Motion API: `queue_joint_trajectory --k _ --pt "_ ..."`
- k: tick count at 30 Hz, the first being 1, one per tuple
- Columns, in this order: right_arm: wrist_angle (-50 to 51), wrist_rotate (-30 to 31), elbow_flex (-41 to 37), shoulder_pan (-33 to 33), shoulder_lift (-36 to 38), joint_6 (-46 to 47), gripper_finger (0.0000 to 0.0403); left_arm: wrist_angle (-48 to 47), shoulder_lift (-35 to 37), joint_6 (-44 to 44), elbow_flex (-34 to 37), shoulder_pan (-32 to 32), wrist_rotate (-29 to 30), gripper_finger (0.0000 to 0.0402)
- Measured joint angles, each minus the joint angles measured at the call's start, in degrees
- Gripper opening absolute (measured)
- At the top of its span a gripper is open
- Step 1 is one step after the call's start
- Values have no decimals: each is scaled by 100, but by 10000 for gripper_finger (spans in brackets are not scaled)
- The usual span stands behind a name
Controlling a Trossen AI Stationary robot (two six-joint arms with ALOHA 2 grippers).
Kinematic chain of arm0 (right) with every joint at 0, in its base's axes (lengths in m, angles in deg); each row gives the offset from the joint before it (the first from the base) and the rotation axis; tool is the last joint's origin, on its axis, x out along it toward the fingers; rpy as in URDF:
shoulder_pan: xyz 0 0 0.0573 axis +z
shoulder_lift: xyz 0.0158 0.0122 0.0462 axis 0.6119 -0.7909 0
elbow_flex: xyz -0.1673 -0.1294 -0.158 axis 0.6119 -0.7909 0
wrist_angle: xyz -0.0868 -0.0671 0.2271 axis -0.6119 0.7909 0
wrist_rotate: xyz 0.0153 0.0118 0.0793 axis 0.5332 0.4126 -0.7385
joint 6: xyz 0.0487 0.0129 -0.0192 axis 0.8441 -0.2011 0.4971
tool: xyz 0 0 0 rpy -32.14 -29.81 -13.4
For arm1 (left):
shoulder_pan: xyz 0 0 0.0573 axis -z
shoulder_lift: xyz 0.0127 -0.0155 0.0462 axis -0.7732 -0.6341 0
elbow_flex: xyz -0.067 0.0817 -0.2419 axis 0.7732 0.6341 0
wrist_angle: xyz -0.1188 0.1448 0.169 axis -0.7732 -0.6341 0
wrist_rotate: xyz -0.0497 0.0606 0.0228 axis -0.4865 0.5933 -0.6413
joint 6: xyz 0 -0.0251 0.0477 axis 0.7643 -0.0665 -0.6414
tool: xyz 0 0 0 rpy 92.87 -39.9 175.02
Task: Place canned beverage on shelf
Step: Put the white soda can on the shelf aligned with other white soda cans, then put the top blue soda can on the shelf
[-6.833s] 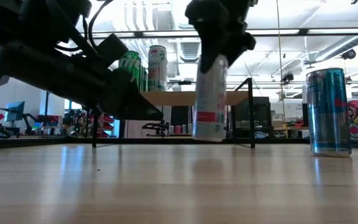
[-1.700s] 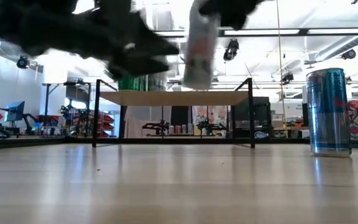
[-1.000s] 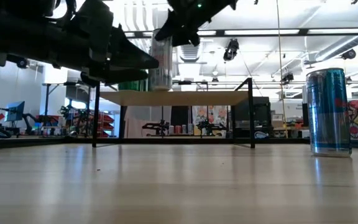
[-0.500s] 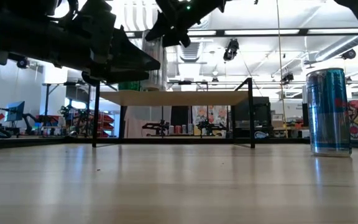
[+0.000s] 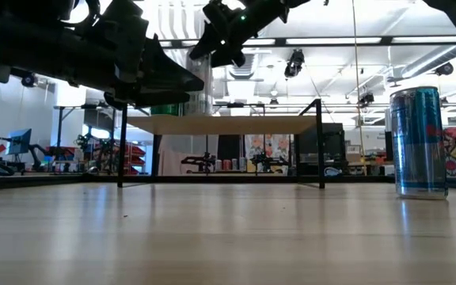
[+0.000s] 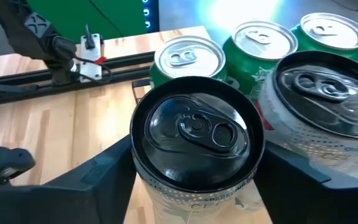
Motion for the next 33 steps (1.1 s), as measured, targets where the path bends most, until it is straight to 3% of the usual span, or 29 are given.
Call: queue_joint_trajectory --k 9,18,23,28,33 --pt "-4 34 -3 11 110 92 345 -4 0 14 4 -2 34 317" --pt "97 55 -3 169 663 30 345 3 0 16 4 -2 49 317" --pt "504 466 -149 413 1057 -14 345 2 101 -5 29 39 344 317" --pt "274 504 -1128 972 1713 -46 344 -17 487 -384 207 401 1241 317" --pt "-518 981 -2769 1501 2614 -136 344 -314 1065 -399 444 903 1698 317"
